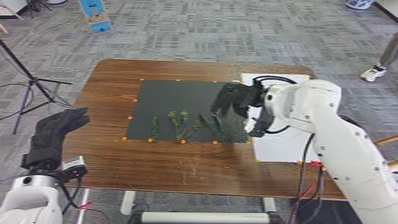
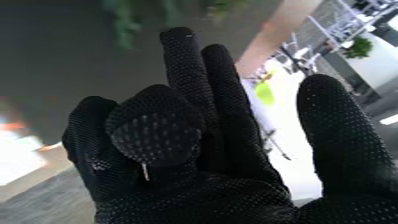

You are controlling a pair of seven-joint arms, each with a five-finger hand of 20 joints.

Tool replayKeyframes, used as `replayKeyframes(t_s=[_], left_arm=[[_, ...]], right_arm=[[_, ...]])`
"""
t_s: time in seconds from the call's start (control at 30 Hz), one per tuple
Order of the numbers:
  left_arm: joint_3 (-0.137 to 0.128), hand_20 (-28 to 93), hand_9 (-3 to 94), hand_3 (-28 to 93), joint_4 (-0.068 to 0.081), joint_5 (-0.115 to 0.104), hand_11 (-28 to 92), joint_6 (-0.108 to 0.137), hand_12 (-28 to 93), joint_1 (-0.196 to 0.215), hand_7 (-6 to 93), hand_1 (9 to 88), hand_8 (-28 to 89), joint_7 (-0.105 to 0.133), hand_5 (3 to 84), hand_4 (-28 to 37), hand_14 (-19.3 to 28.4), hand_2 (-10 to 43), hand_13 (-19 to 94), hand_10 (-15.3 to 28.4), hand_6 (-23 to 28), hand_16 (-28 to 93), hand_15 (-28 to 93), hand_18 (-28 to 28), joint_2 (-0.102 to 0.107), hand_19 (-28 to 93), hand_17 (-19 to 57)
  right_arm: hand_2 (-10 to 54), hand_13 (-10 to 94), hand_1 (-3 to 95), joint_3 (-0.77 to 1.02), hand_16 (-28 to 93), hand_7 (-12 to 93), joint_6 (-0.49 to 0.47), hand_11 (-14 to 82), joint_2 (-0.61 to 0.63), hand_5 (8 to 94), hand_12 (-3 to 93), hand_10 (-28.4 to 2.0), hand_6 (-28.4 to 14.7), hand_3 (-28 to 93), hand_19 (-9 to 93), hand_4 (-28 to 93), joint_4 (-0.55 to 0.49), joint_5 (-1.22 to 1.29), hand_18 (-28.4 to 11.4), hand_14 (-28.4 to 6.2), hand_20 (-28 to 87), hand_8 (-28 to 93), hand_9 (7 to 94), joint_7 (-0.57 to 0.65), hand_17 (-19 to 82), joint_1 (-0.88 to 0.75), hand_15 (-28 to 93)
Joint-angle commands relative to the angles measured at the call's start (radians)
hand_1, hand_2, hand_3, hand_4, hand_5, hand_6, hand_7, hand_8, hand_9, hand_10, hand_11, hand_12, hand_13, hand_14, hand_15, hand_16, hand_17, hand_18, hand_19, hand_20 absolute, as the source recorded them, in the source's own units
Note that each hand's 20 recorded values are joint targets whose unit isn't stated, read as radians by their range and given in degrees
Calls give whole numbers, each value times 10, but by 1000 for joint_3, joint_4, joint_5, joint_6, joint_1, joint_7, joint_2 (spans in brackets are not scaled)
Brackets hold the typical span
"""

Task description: Arrange flowers

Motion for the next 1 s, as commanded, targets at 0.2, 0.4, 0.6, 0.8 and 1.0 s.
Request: replayKeyframes(t_s=[0.2, 0.4, 0.6, 0.8, 1.0], left_arm=[[-2, 156, 539, 678, -2, 3, 235, -18, 148, -6, 172, 235, -81, -14, 525, -283, 151, 204, 434, 132, 34, -14, 157, 86, 2, 94, 87], [-5, 156, 539, 677, -2, 3, 235, -18, 148, -2, 172, 236, -81, -15, 524, -283, 151, 205, 435, 133, 33, -14, 157, 86, 1, 93, 87], [4, 156, 539, 677, -1, 3, 235, -16, 148, -9, 172, 236, -81, -9, 524, -283, 151, 205, 435, 133, 33, -14, 158, 86, 0, 93, 87], [6, 156, 539, 677, -1, 2, 235, -12, 148, -9, 173, 236, -82, -6, 524, -283, 151, 205, 435, 133, 33, -14, 158, 87, -2, 94, 87], [11, 155, 538, 679, 0, 1, 235, -11, 148, -12, 174, 235, -82, -6, 524, -283, 151, 205, 435, 132, 33, -13, 159, 87, -4, 94, 87]], right_arm=[[137, 912, 176, 28, 341, 101, 18, 90, 31, 596, 105, -142, -59, 648, 932, -51, 44, -119, -235, -71, 678, -53, 694, -2, 582, -144, 613], [138, 913, 177, 34, 341, 102, 20, 91, 12, 592, 105, -141, -59, 648, 932, -52, 47, -96, -235, -72, 678, -53, 694, 13, 582, -148, 614], [139, 913, 177, 13, 341, 101, 11, 92, 9, 592, 105, -141, -60, 647, 932, -52, 34, -77, -235, -72, 677, -53, 698, 18, 583, -129, 614], [140, 915, 177, -1, 341, 102, 21, 93, 0, 597, 106, -142, -61, 647, 932, -53, 33, -69, -234, -72, 677, -53, 705, 18, 584, -112, 613], [141, 915, 178, -3, 341, 102, 13, 92, -4, 598, 106, -143, -61, 646, 932, -52, 40, -79, -233, -72, 678, -53, 705, 18, 586, -104, 613]])
